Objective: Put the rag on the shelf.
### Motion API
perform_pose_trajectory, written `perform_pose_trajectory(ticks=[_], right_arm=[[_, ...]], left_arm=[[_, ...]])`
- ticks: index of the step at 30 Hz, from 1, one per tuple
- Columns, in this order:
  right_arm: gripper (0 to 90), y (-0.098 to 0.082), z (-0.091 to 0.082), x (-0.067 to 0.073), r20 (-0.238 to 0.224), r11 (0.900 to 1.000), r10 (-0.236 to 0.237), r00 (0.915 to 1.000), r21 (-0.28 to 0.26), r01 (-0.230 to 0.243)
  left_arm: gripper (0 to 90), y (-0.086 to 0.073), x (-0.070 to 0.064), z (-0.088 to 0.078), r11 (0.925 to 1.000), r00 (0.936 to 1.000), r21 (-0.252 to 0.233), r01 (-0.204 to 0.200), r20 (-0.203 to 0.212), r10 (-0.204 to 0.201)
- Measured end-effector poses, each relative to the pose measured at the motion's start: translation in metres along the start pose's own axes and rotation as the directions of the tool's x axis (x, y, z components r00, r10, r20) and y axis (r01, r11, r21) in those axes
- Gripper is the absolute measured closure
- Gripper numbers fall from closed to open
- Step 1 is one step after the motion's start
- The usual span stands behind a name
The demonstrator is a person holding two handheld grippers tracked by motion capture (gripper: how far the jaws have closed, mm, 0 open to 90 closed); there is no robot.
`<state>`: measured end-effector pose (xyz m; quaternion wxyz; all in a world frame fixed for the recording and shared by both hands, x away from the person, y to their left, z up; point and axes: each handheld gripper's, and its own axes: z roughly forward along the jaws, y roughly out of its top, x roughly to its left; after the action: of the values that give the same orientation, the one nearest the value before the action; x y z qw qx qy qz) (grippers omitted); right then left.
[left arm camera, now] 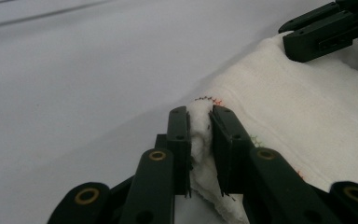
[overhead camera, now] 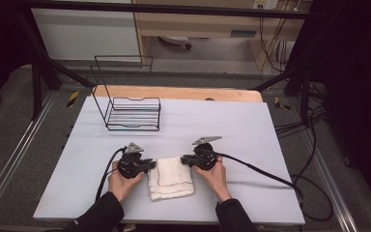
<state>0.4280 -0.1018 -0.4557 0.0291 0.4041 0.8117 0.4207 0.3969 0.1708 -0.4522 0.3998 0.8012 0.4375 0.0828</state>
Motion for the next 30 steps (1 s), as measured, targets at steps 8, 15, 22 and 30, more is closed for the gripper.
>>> perform_pose_trajectory(ticks=[8, 15, 22, 30], right_arm=[[83.3, 0.002, -0.011, 0.005, 0.013, 0.998, -0.030, 0.9995, -0.052, 0.031], [83.2, 0.005, -0.034, 0.016, 0.003, 0.989, -0.041, 0.9992, -0.140, 0.041], [83.3, 0.006, -0.046, 0.021, 0.004, 0.978, -0.057, 0.9984, -0.200, 0.057], [83.4, 0.009, -0.060, 0.027, 0.004, 0.961, -0.075, 0.9972, -0.266, 0.074]], left_arm=[[79.4, 0.005, 0.001, -0.012, 0.9989, 0.9993, -0.047, 0.009, 0.035, -0.007], [79.4, 0.010, -0.006, -0.030, 0.9923, 0.9986, -0.121, -0.025, 0.044, 0.031], [79.5, 0.014, -0.012, -0.039, 0.9859, 0.9977, -0.163, -0.038, 0.050, 0.047], [79.4, 0.018, -0.017, -0.053, 0.9721, 0.9967, -0.228, -0.055, 0.046, 0.067]])
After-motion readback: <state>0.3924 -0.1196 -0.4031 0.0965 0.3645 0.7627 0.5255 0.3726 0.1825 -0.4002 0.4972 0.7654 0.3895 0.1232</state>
